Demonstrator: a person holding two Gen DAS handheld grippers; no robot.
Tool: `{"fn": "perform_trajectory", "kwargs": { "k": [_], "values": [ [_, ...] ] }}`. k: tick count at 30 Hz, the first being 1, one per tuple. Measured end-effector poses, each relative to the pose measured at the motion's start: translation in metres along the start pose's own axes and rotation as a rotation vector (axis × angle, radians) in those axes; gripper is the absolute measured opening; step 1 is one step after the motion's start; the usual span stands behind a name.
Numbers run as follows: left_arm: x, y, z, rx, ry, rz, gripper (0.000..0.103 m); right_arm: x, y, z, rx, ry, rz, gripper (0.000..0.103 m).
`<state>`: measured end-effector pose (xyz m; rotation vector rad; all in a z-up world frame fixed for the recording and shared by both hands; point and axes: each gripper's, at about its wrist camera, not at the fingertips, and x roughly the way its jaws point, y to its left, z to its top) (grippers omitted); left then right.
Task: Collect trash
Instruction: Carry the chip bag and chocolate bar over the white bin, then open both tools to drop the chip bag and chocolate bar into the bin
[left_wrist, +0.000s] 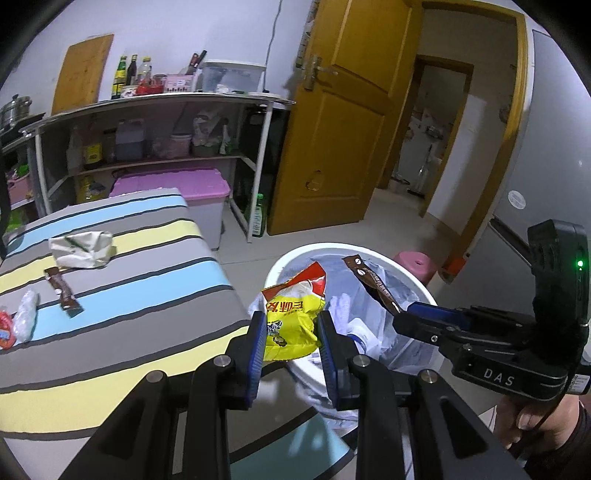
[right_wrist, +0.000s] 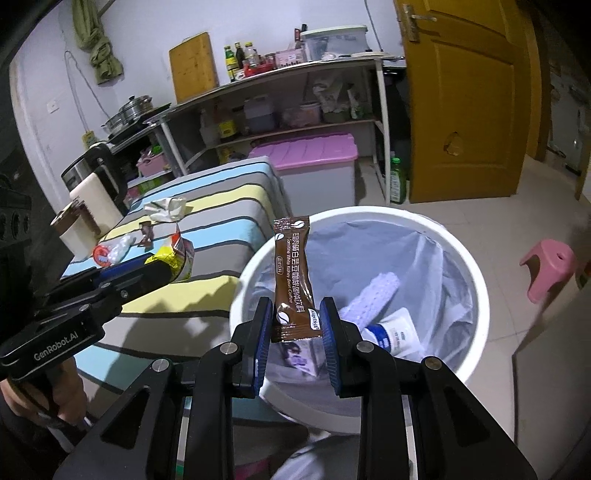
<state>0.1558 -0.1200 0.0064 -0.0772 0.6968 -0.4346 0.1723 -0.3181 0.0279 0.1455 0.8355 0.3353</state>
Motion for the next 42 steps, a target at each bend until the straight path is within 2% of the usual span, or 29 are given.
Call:
{"fn": "perform_trajectory", "kwargs": {
  "k": [13, 28, 35, 42],
  "values": [
    [0.033, -0.025, 0.005, 0.04, 0.045, -0.052, 0.028, 0.003, -0.028, -0.006, 0.055, 0.013, -0.029, 0.027],
    [0.079, -0.037, 0.006, 0.06, 0.131, -0.073, 0.028, 0.024, -0.056, -0.015, 0.121, 0.088, -0.037, 0.027],
    [0.089, -0.038, 0.008, 0.051, 0.153, -0.082, 0.029, 0.034, -0.061, -0.016, 0.133, 0.121, -0.046, 0.028],
    [0.085, -0.038, 0.008, 0.052, 0.147, -0.099, 0.03, 0.033, -0.058, -0.015, 0.124, 0.114, -0.054, 0.028]
  ]
}}
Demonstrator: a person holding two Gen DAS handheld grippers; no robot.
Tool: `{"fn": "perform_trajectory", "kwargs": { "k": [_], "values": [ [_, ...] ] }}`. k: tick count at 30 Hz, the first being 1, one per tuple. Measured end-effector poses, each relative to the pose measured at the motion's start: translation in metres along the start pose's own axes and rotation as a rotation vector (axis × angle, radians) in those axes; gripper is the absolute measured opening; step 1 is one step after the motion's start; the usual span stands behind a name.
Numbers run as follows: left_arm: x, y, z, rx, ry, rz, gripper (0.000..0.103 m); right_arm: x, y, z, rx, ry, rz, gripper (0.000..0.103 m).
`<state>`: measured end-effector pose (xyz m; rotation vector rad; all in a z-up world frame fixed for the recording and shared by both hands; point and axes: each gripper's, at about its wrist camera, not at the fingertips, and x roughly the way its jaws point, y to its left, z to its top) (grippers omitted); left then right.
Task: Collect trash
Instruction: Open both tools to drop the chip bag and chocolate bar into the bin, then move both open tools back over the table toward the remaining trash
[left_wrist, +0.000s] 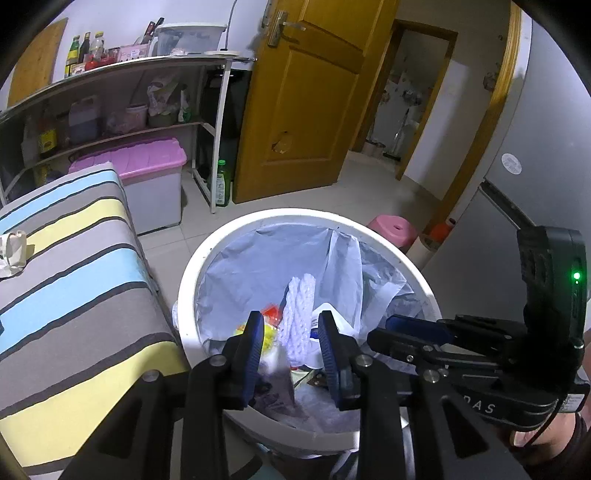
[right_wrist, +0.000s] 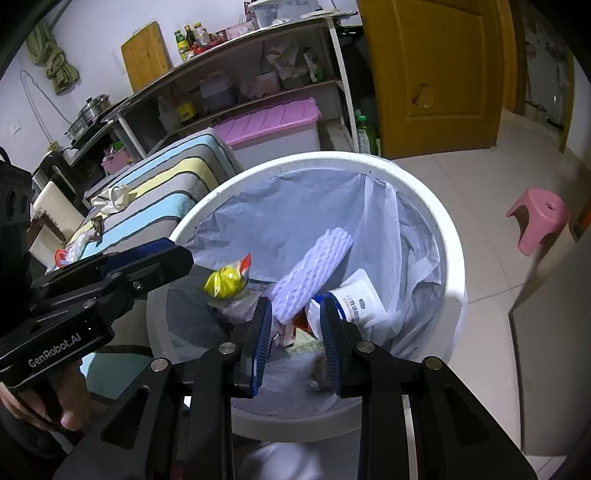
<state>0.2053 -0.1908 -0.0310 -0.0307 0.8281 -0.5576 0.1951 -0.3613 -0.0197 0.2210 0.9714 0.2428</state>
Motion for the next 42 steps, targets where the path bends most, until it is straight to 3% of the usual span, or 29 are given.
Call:
{"fn": "perform_trajectory", "kwargs": {
  "k": [23, 42],
  "values": [
    [-0.071, 0.016, -0.017, -0.041, -0.115, 0.055, 0.03, -0.041, 0.046, 0.002, -0.086, -0.084, 0.033, 0.028],
    [-0.127, 0.06, -0.046, -0.112, -0.181, 0.221, 0.03, -0.037, 0.102, -0.006, -0.179, -0.1, 0.131, 0.028]
  ]
}}
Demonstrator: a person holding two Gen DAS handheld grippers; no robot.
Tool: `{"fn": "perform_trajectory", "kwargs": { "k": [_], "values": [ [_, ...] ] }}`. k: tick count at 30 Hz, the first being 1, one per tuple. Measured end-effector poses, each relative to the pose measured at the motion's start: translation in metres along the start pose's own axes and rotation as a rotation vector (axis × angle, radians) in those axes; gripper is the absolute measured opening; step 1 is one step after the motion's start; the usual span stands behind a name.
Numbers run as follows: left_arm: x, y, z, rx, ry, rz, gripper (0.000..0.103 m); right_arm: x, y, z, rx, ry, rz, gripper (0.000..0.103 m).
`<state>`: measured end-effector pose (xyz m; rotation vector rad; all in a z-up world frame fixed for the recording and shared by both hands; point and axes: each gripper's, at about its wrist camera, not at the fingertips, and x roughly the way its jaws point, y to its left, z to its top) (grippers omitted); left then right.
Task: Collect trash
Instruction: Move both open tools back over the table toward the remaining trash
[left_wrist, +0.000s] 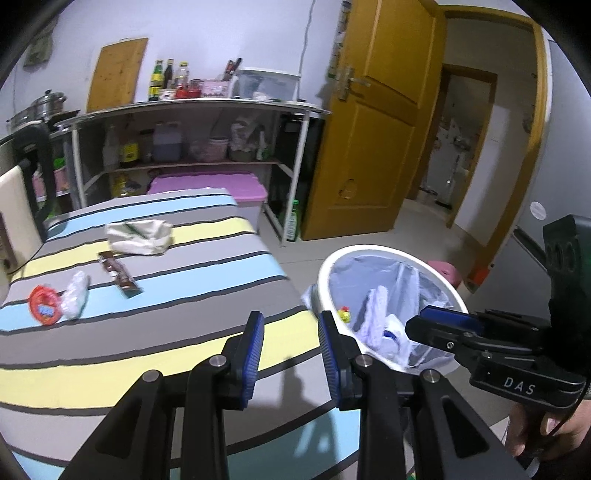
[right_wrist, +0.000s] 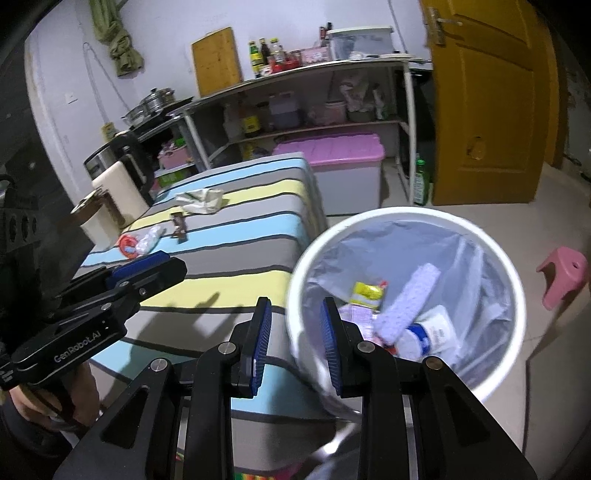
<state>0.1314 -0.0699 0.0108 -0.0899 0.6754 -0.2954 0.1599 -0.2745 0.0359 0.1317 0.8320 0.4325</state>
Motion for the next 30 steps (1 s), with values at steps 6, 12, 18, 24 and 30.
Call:
{"fn": "perform_trajectory", "kwargs": {
  "k": [6, 12, 18, 24, 30],
  "values": [
    [-0.012, 0.027, -0.007, -0.038, -0.001, 0.044, 0.03, 0.012, 0.022, 0.004, -0.039, 0.012, 0.055, 0.035],
    [-0.025, 0.059, -0.012, -0.078, -0.003, 0.102, 0.03, 0.028, 0.047, 0.013, -0.084, 0.037, 0.111, 0.037],
    [-0.036, 0.095, -0.009, -0.125, -0.016, 0.17, 0.03, 0.049, 0.075, 0.025, -0.135, 0.064, 0.15, 0.036],
    [-0.04, 0.135, -0.003, -0.177, -0.03, 0.241, 0.035, 0.077, 0.097, 0.037, -0.171, 0.096, 0.181, 0.037],
    [-0.039, 0.171, 0.001, -0.224, -0.046, 0.301, 0.044, 0.104, 0.113, 0.045, -0.196, 0.127, 0.197, 0.037]
  ]
}}
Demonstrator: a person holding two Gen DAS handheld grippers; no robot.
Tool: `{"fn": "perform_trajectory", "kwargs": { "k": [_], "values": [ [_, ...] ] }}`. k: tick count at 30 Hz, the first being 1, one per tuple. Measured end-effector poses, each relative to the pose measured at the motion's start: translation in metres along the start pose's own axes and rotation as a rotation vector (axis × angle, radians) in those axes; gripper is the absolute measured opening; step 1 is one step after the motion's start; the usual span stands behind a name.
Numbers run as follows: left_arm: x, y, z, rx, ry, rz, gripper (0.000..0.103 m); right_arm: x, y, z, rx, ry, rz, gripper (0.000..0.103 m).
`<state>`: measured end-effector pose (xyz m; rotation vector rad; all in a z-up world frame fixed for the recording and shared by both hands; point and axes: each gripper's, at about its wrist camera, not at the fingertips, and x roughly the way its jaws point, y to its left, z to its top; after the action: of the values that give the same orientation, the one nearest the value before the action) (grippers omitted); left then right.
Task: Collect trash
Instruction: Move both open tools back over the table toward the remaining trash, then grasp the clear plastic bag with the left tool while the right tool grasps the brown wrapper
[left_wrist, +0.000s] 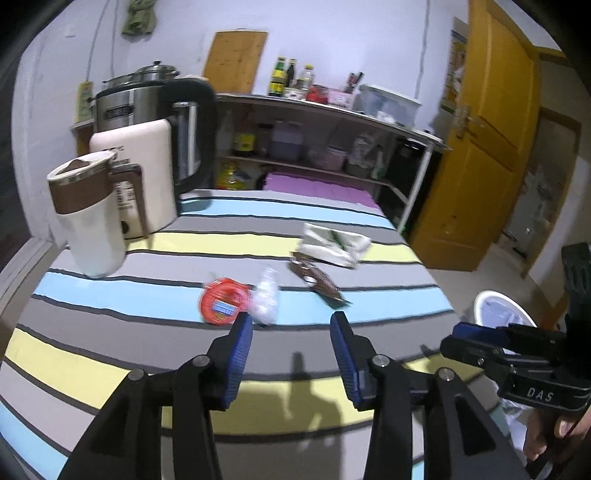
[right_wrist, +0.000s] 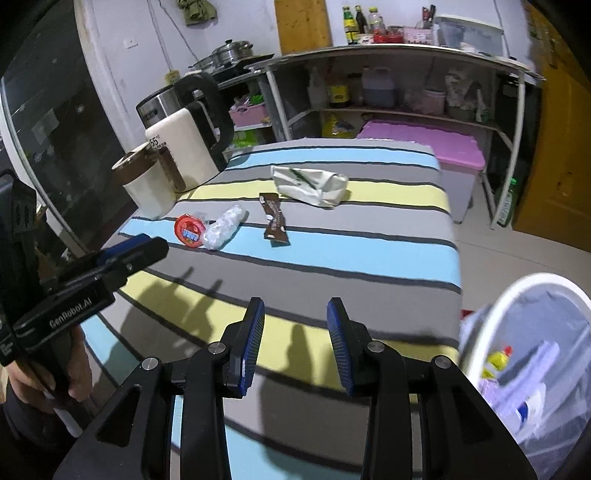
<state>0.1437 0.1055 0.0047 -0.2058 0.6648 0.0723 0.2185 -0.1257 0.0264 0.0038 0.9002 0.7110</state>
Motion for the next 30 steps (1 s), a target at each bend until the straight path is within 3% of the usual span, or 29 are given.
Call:
{"fn": "perform_trajectory", "kwargs": {
  "k": [10, 22, 29, 30],
  "values": [
    [0.044, 0.044, 0.014, -0.093, 0.034, 0.057, 0.045, 0.052, 0.012, 0.031, -0.039, 0.034, 0.027, 0.04],
    [0.081, 0.06, 0.022, -0.173, 0.078, 0.064, 0.045, 0.103, 0.018, 0.06, -0.062, 0.059, 0.034, 0.044],
    [0.089, 0.059, 0.021, -0.156, 0.086, 0.07, 0.045, 0.125, 0.017, 0.065, -0.068, 0.091, 0.003, 0.043],
    [0.088, 0.059, 0.02, -0.152, 0.085, 0.072, 0.045, 0.125, 0.018, 0.065, -0.075, 0.09, -0.002, 0.037]
  ]
}}
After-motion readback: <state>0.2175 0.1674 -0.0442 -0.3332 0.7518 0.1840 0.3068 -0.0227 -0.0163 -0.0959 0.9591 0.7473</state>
